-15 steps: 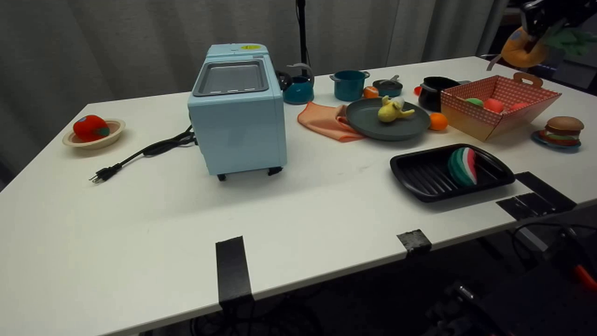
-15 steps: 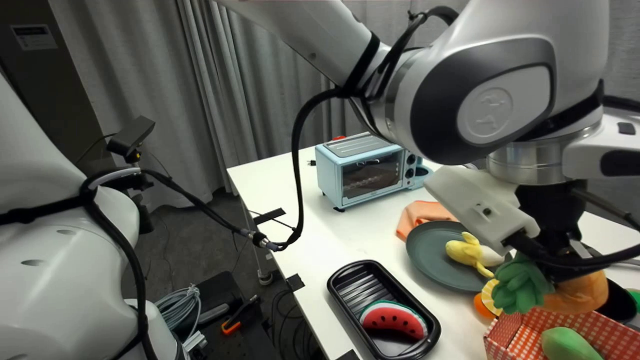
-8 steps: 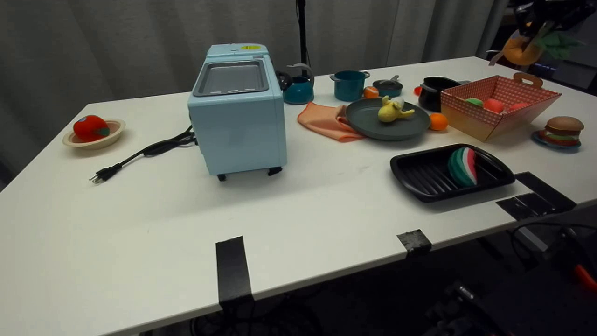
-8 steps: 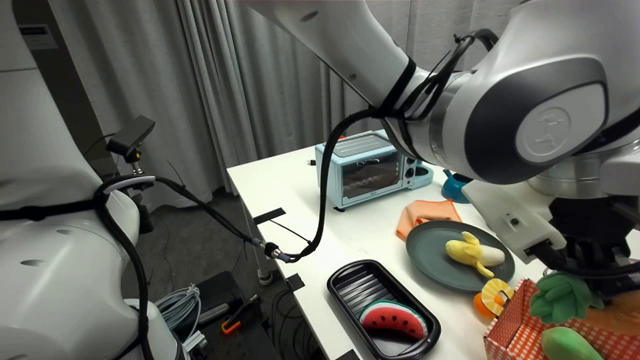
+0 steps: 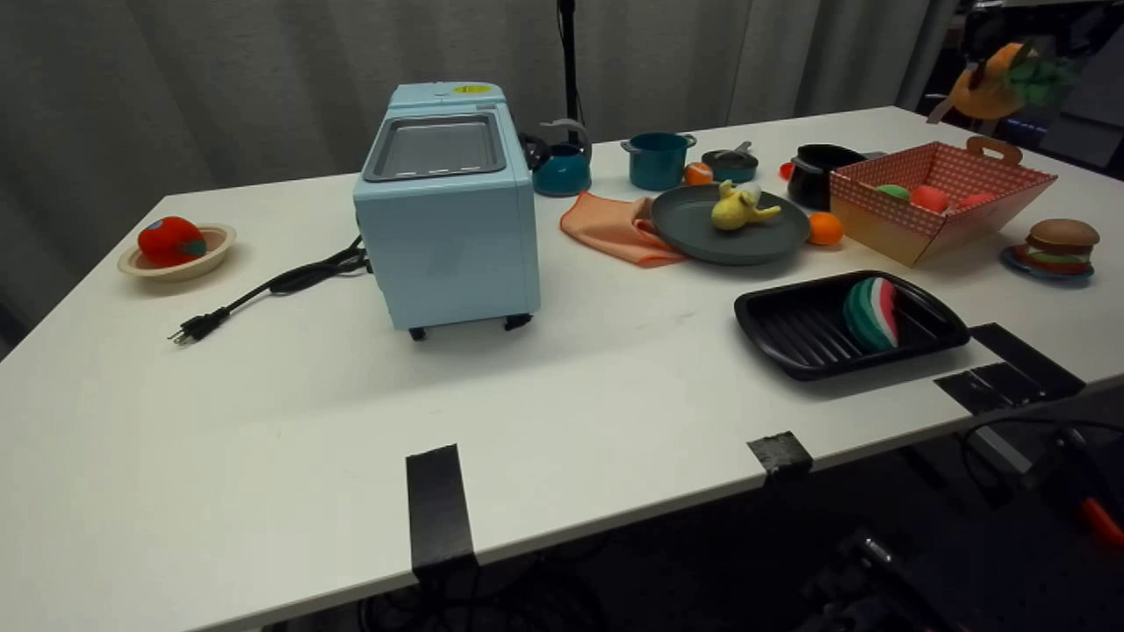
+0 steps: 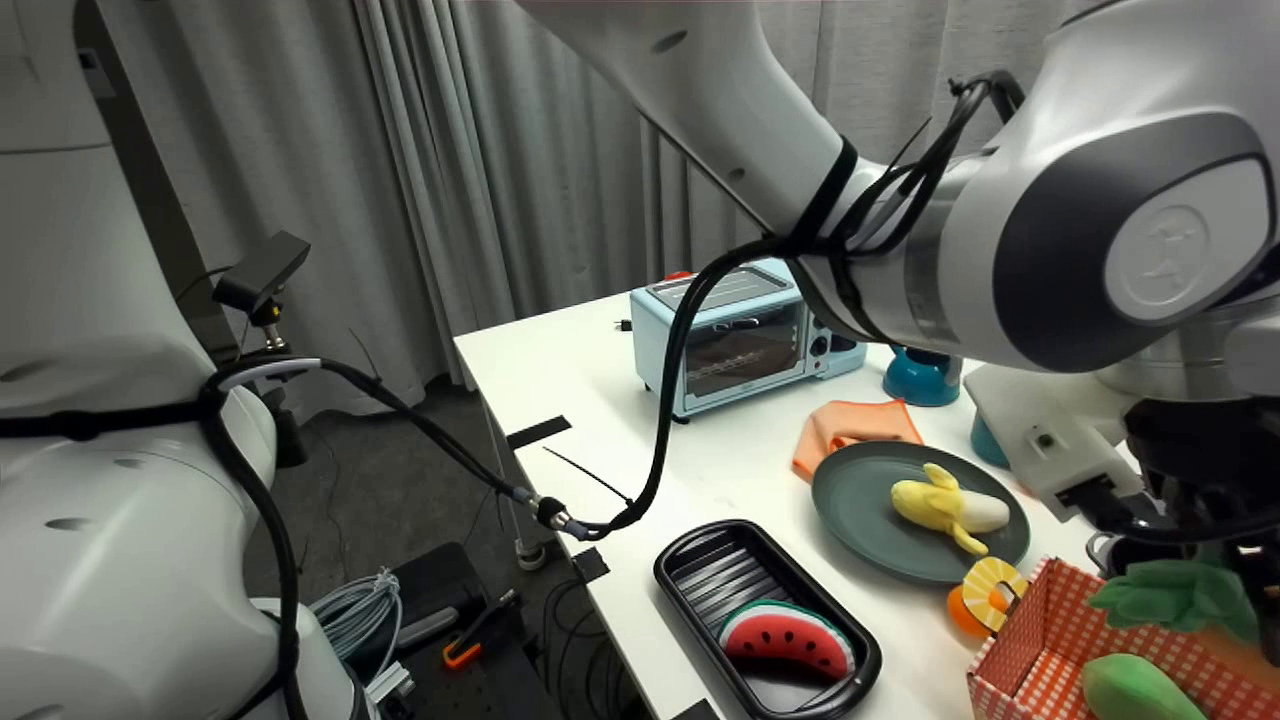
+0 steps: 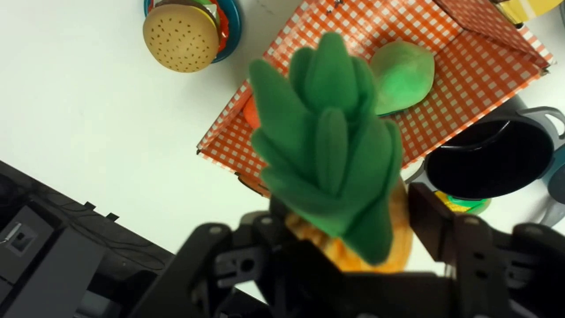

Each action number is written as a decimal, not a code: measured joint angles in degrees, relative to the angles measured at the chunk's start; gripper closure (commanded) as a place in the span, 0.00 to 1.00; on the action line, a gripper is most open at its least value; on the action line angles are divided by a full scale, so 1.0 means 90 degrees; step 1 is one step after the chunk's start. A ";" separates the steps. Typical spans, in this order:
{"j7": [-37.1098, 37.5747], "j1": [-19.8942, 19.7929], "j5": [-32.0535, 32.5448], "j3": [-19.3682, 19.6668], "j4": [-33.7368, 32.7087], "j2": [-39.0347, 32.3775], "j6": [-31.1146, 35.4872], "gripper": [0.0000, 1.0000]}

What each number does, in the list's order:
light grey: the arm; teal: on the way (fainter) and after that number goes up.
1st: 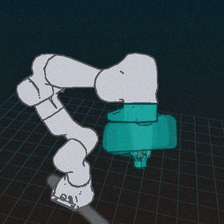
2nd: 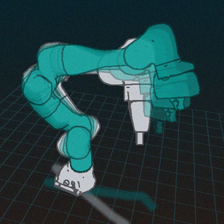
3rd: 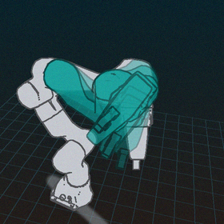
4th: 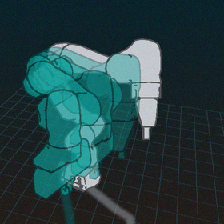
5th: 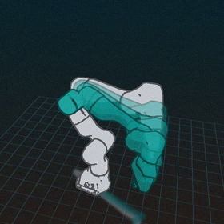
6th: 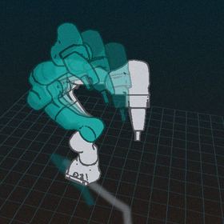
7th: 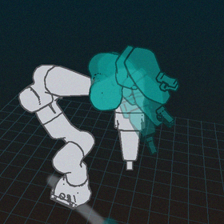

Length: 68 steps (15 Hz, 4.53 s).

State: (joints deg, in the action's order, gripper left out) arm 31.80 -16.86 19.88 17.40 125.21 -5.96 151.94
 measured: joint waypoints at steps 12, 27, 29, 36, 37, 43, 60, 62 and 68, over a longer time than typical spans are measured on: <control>-0.0004 0.0393 -0.0244 -0.0240 -0.0052 0.0073 0.0000 0.00; -0.2463 0.0998 -0.2769 -0.1325 0.0956 0.0087 -0.0654 0.00; -0.2588 0.0999 -0.2769 -0.1325 0.1069 0.0090 -0.0853 0.00; -0.2948 0.0997 -0.2738 -0.1275 0.1620 0.0082 -0.1094 0.00; -0.2980 0.0996 -0.2712 -0.1257 0.1698 0.0068 -0.1094 0.00; -0.3025 0.0984 -0.2392 -0.1083 0.1913 -0.0203 -0.1070 0.00; -0.3055 0.1065 -0.2285 -0.1032 0.1655 -0.1030 -0.0520 0.98; -0.3053 0.1140 -0.2276 -0.1086 0.1735 -0.0752 -0.0518 0.98; -0.2889 0.1364 -0.2297 -0.1426 0.1778 0.0283 -0.0517 0.97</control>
State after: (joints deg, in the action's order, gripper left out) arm 5.81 -4.58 -0.79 4.56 141.22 -3.41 147.29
